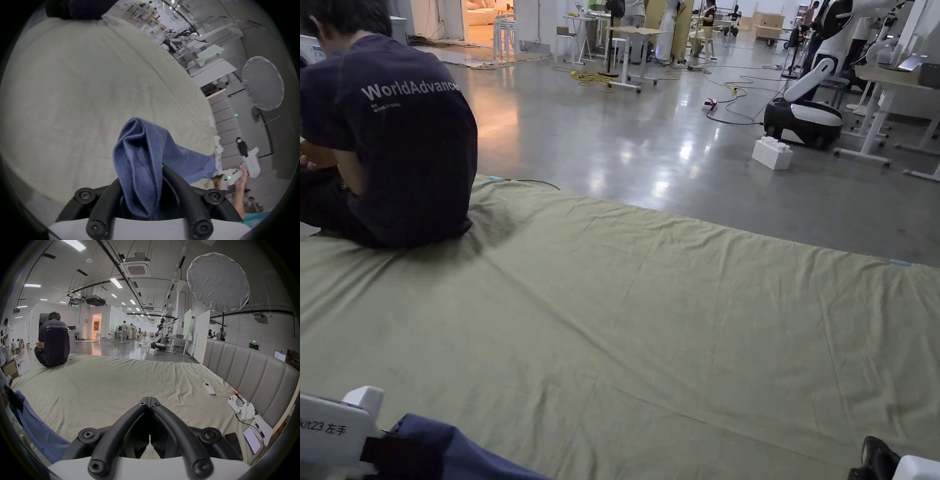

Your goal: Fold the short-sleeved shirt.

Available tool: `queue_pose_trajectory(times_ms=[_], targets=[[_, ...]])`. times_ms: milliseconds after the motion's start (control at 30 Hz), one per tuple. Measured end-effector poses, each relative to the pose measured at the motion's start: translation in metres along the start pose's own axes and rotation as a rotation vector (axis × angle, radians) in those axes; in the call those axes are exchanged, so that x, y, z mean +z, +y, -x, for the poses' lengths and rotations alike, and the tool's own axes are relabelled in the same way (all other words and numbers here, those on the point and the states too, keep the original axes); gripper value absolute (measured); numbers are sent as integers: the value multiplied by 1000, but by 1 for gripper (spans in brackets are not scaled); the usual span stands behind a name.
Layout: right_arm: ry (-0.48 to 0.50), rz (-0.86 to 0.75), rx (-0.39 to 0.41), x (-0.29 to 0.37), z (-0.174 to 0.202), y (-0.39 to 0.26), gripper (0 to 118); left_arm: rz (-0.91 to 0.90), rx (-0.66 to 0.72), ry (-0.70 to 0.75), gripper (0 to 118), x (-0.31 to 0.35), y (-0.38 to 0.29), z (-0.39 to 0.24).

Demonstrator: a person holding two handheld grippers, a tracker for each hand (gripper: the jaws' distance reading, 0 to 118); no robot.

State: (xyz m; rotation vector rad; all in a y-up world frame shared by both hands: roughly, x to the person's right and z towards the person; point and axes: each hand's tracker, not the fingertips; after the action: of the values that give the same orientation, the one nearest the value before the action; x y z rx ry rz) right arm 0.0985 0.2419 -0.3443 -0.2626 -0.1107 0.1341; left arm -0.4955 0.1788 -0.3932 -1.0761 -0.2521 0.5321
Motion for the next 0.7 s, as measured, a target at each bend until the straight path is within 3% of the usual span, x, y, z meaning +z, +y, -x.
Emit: queue_pose_trajectory(times_ms=[133, 233, 500, 533, 567, 700], targets=[[13, -4, -10, -1, -1, -1, 0, 5, -36, 146, 8, 12, -10, -30], [22, -5, -19, -1, -1, -2, 0, 12, -35, 148, 8, 13, -17, -54], [34, -5, -35, -1, -9, -5, 0, 54, -15, -121, 8, 18, -27, -126], [34, -4, -38, -1, -11, -6, 0, 27, -81, -83, 8, 18, -26, -134], [34, -4, -41, -1, -12, -7, 0, 38, -81, -83, 8, 18, -23, -112], [32, 4, -63, -2, -18, -11, 0, 72, -92, -100, 8, -5, -27, -131]])
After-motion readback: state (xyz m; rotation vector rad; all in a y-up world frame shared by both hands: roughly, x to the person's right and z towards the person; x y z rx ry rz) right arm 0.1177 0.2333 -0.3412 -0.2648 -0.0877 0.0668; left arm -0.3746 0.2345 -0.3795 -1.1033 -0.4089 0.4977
